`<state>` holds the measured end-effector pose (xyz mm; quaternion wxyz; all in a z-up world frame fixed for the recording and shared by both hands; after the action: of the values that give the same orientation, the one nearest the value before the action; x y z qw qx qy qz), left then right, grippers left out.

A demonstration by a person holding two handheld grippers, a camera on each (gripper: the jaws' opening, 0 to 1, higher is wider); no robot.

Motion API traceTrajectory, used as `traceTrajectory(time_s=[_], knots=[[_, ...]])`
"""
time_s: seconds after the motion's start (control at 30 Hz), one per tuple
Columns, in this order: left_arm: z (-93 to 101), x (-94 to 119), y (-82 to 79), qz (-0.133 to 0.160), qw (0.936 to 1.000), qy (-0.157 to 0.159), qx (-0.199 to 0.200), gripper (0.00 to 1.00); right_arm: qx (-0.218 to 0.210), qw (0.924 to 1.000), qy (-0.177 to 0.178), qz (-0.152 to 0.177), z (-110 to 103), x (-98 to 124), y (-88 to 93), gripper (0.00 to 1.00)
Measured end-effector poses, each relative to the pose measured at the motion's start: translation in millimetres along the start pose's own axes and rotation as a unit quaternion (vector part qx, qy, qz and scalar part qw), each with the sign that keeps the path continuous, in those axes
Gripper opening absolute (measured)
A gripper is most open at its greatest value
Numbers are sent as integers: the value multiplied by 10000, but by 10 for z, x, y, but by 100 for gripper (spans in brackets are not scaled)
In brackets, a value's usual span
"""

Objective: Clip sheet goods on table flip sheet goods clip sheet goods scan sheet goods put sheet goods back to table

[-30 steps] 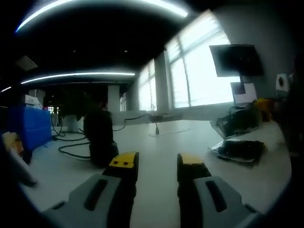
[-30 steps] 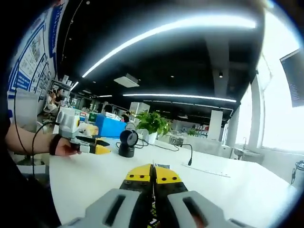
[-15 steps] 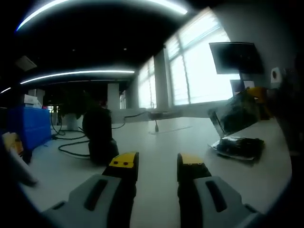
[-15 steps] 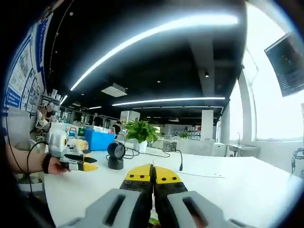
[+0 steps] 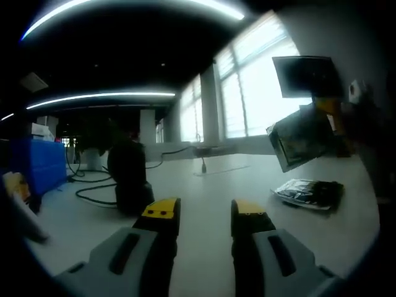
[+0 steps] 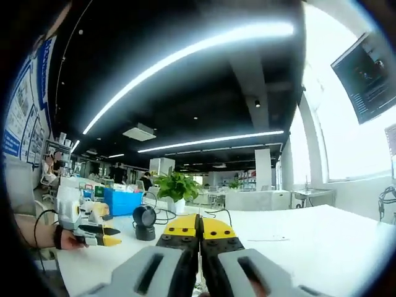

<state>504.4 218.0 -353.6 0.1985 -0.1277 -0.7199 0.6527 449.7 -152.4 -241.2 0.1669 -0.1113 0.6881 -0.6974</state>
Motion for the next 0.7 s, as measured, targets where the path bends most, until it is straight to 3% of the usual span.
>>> traceTrajectory(time_s=[0.4, 0.7], knots=[[-27, 25, -15, 91, 9998, -106, 165, 27, -260, 9986, 389, 256, 139, 44, -92, 0], [5, 44, -47, 214, 9996, -105, -118, 24, -367, 9970, 615, 278, 253, 60, -74, 0]])
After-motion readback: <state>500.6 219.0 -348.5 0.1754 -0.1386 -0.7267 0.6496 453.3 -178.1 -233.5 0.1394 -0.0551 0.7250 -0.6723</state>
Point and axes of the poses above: the point that each gripper's makers call its tool centre point, and the gripper's own axes: x roughly backward along the fingers, z roughly to its right, y roughly out of its underside, the point moved 10 cm from there along x, roughly backward along the fingers, and after that the axes turned 10 degrees about -z, right-handed, at the moved point
